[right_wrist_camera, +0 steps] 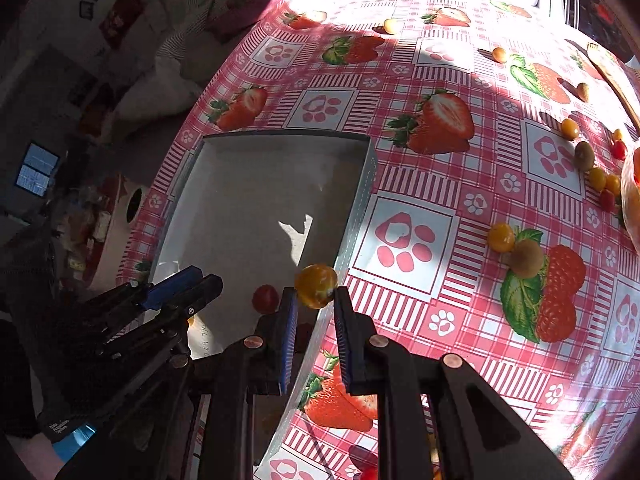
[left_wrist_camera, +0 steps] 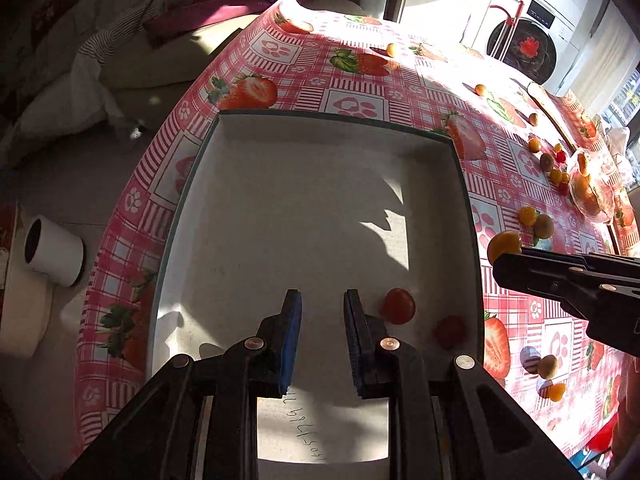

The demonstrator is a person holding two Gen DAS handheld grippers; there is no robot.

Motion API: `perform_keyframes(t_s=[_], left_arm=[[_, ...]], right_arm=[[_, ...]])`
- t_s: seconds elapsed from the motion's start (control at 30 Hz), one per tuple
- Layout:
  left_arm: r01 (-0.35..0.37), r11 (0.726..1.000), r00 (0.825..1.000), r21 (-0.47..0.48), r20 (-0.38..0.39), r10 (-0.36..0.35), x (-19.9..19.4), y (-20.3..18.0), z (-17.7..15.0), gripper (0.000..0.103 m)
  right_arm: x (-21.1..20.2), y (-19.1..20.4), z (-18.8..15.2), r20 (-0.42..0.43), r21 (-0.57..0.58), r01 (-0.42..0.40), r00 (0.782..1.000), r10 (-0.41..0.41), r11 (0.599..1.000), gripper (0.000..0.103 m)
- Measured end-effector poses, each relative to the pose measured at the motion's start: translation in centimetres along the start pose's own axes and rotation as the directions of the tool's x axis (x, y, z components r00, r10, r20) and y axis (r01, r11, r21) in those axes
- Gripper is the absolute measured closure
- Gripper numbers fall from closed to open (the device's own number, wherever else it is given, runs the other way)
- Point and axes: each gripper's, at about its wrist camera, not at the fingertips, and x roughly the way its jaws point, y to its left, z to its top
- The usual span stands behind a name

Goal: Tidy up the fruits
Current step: 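Carry both tomatoes over the white tray and open each tool to drop them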

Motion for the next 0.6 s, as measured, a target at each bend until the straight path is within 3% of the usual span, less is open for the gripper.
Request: perform_keyframes(t_s=[0.2, 0.6], left_arm=[[-0.011, 1.000, 1.000, -0.017, -0.015, 0.011, 1.1, 1.8, -0.4, 0.079], [-0.013, 1.000, 1.000, -0.022, -0.025, 0.012, 1.1, 2.5, -0.8, 0.079]], right_arm=[[2.7, 2.1, 0.8, -0.034, -0.022, 0.011, 0.999, -0.012, 1.000, 0.083], [7.3, 1.7, 1.9, -0.104, 0.007, 0.090, 0.991, -0.088, 0.996, 0.080]])
